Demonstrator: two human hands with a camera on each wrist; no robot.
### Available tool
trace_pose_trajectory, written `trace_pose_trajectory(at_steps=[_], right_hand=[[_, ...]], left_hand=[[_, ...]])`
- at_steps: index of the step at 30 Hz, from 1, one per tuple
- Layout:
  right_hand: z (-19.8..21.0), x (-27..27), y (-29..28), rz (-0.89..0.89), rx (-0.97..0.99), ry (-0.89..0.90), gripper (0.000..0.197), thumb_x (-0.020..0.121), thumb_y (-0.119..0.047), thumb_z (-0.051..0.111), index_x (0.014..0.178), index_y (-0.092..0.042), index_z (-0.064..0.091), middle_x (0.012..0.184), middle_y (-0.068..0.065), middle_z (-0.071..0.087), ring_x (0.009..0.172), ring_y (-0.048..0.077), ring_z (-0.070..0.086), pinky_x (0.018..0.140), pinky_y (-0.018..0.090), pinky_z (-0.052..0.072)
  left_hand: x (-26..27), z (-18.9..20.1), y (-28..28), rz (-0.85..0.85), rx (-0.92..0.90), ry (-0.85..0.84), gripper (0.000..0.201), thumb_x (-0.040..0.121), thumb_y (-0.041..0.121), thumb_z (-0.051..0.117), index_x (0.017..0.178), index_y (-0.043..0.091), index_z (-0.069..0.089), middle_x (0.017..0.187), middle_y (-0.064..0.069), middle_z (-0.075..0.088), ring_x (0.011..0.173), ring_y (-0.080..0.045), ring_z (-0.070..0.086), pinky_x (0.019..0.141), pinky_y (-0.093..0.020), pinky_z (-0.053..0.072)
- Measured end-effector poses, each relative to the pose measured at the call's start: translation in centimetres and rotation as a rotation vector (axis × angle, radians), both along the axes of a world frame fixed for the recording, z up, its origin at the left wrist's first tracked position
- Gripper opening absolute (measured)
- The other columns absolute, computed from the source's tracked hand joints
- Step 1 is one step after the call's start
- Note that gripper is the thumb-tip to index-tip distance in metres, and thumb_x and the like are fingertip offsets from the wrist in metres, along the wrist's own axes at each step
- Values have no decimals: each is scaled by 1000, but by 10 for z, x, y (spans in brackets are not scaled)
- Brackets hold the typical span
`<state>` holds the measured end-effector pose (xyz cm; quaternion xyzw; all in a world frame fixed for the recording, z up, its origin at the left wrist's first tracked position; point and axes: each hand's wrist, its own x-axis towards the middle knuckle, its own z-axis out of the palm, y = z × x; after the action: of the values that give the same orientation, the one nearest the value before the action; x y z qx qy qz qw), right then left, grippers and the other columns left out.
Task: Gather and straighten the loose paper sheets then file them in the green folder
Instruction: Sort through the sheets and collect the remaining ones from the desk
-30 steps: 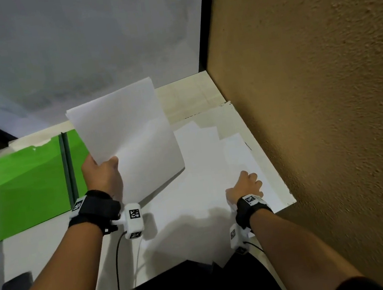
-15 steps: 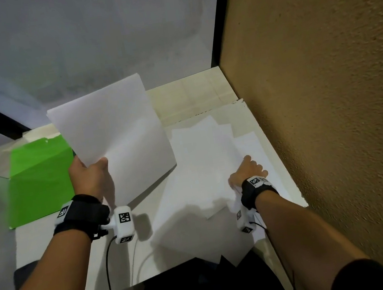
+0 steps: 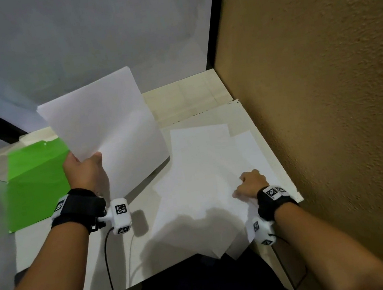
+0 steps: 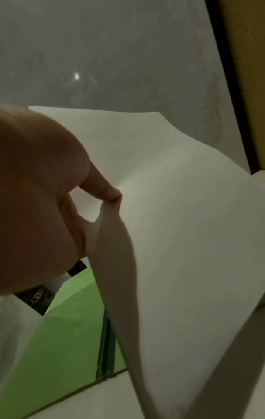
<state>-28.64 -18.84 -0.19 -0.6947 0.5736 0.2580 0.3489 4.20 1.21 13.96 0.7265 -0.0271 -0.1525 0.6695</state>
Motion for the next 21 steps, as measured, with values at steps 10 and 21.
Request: trace_pose_trajectory(at_steps=[10, 21], right_hand=[[-8, 5, 43, -73, -120, 61, 72, 74, -19, 68, 138, -17, 35, 125, 10, 63, 115, 33, 59, 105, 45, 40], [12, -26, -14, -564, -114, -229, 45, 91, -15, 66, 134, -3, 59, 138, 17, 60, 115, 34, 59, 95, 31, 47]], left_hand=[[-3, 5, -1, -6, -36, 19, 43, 89, -15, 55, 131, -5, 56, 95, 3, 63, 69, 5, 56, 62, -4, 47], [1, -1, -1, -2, -61, 24, 45, 89, -14, 56, 132, -4, 56, 112, -8, 62, 74, 4, 57, 66, -4, 48]])
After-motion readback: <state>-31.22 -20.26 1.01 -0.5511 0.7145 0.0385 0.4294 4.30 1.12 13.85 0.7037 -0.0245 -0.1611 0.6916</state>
